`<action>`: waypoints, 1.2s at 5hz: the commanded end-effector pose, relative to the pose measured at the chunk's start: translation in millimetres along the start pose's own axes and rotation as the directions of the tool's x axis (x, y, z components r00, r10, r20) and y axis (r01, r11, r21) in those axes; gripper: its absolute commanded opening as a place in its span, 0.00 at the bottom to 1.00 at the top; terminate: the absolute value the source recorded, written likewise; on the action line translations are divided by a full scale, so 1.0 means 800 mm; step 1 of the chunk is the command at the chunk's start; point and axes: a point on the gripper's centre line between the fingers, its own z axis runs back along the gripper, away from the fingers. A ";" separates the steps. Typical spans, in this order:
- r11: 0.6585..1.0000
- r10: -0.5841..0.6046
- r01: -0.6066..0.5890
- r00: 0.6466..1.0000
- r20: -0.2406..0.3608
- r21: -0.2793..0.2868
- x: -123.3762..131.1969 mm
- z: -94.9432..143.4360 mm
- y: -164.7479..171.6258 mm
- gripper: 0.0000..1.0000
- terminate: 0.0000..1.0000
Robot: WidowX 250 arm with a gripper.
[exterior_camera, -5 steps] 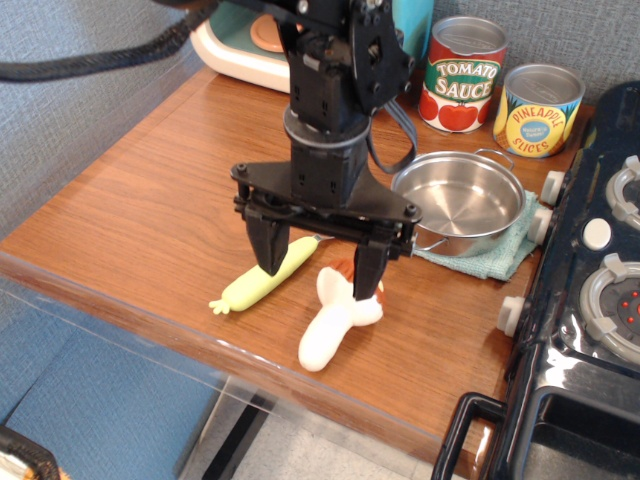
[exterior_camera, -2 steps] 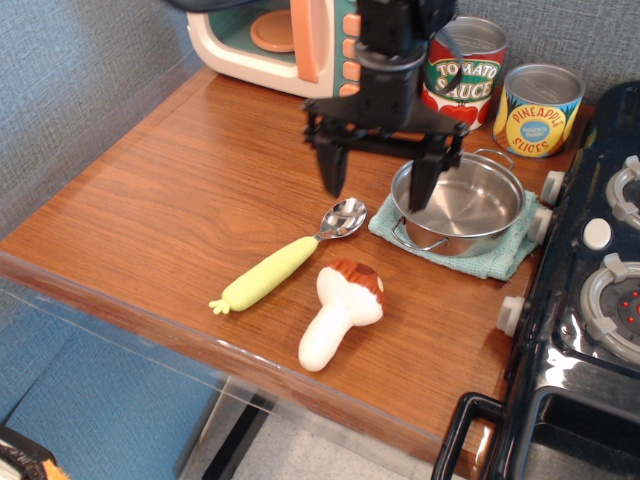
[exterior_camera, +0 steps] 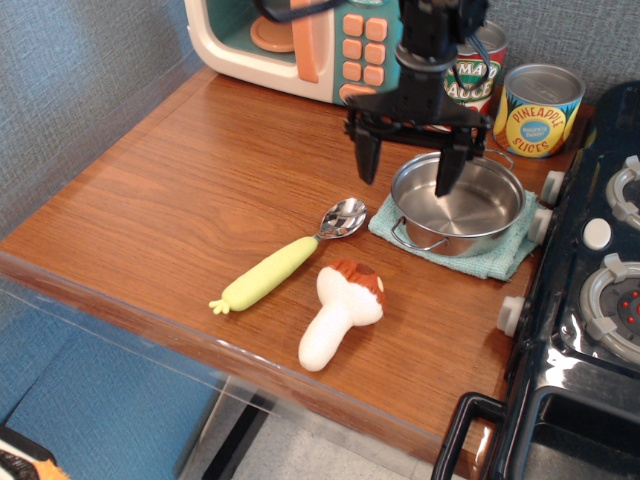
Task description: Put the silver pot directly in front of the microwave.
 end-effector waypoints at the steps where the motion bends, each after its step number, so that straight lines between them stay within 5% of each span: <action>1: 1.000 0.008 -0.007 0.999 0.037 -0.019 0.032 -0.002 -0.008 1.00 0.00; 2: 1.000 0.013 -0.012 0.999 0.043 -0.026 0.031 0.003 -0.008 0.00 0.00; 4: 0.999 0.024 -0.022 0.998 0.057 -0.031 0.027 0.018 -0.006 0.00 0.00; 6: 0.994 0.080 -0.073 0.992 0.093 -0.077 0.025 0.070 -0.003 0.00 0.00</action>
